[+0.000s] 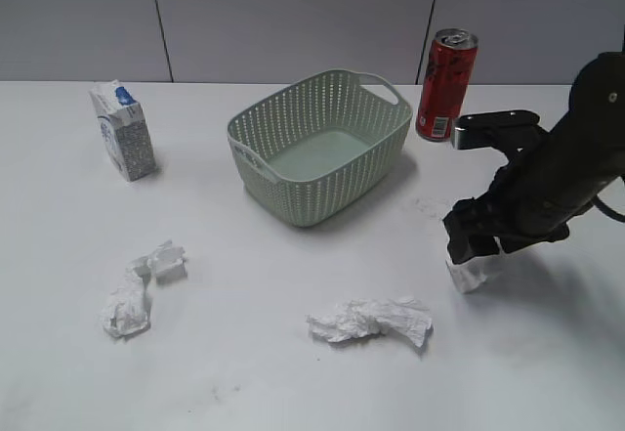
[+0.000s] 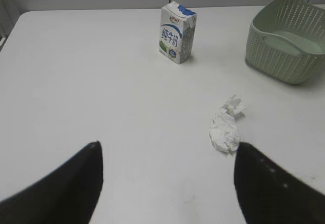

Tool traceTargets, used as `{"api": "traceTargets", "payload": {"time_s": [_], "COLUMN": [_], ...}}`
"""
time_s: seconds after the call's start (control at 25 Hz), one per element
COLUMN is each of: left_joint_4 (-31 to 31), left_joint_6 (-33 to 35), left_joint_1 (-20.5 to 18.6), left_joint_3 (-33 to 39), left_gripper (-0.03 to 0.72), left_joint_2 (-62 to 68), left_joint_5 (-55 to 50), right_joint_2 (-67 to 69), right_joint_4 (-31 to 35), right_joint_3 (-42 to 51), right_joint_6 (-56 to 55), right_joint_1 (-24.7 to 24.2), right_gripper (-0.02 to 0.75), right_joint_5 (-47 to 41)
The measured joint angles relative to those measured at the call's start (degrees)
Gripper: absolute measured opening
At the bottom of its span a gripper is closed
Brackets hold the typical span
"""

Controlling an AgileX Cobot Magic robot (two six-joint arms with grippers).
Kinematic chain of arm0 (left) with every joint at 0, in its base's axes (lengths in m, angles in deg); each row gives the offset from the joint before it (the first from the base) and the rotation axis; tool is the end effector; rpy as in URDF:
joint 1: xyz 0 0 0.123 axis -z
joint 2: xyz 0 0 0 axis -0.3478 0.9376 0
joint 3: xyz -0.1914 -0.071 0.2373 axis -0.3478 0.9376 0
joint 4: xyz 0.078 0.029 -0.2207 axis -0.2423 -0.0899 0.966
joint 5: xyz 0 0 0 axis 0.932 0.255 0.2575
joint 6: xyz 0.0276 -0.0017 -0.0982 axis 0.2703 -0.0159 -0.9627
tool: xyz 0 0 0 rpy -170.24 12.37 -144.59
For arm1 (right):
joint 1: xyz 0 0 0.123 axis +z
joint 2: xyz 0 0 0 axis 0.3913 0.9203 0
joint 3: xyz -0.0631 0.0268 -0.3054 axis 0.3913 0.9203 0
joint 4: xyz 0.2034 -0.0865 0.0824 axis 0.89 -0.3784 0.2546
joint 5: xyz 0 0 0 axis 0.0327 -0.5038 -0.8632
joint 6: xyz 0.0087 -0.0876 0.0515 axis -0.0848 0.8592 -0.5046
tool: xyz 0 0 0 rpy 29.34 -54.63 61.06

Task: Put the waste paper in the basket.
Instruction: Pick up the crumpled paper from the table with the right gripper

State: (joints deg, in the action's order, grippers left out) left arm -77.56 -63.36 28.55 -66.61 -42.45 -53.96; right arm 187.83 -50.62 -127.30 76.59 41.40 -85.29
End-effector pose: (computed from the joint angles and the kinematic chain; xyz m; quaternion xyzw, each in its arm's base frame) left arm -0.0396 -0.0060 0.2666 0.1140 0.8394 -0.0716 0.5266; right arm 0.3010 0.1107 0.1676 -0.1102 0.9809 0.0808 0.1382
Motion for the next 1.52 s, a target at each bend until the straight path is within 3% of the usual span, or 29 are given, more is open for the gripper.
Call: {"api": "traceTargets", "payload": {"time_s": [0.68, 0.8, 1.0, 1.08, 1.52], "left_joint_4": [0.00, 0.00, -0.05, -0.05, -0.05], "left_joint_6": [0.00, 0.00, 0.00, 0.00, 0.00], "left_joint_1": [0.00, 0.00, 0.00, 0.00, 0.00], "left_joint_3": [0.00, 0.00, 0.00, 0.00, 0.00], "left_gripper": [0.591, 0.591, 0.591, 0.591, 0.590], "left_joint_2": [0.00, 0.00, 0.00, 0.00, 0.00], "left_joint_5": [0.05, 0.05, 0.05, 0.05, 0.05], "right_joint_2": [4.86, 4.86, 4.86, 4.86, 4.90], "right_joint_4": [-1.64, -1.64, -1.64, -1.53, -1.02], "right_joint_3": [-0.06, -0.06, -0.06, -0.06, -8.04], "right_joint_6": [-1.52, -1.52, -1.52, -1.52, -1.46], "right_joint_1": [0.00, 0.00, 0.00, 0.00, 0.00], "right_gripper": [0.476, 0.377, 0.084, 0.013, -0.008], "right_joint_5": [4.80, 4.80, 4.80, 4.69, -10.51]}}
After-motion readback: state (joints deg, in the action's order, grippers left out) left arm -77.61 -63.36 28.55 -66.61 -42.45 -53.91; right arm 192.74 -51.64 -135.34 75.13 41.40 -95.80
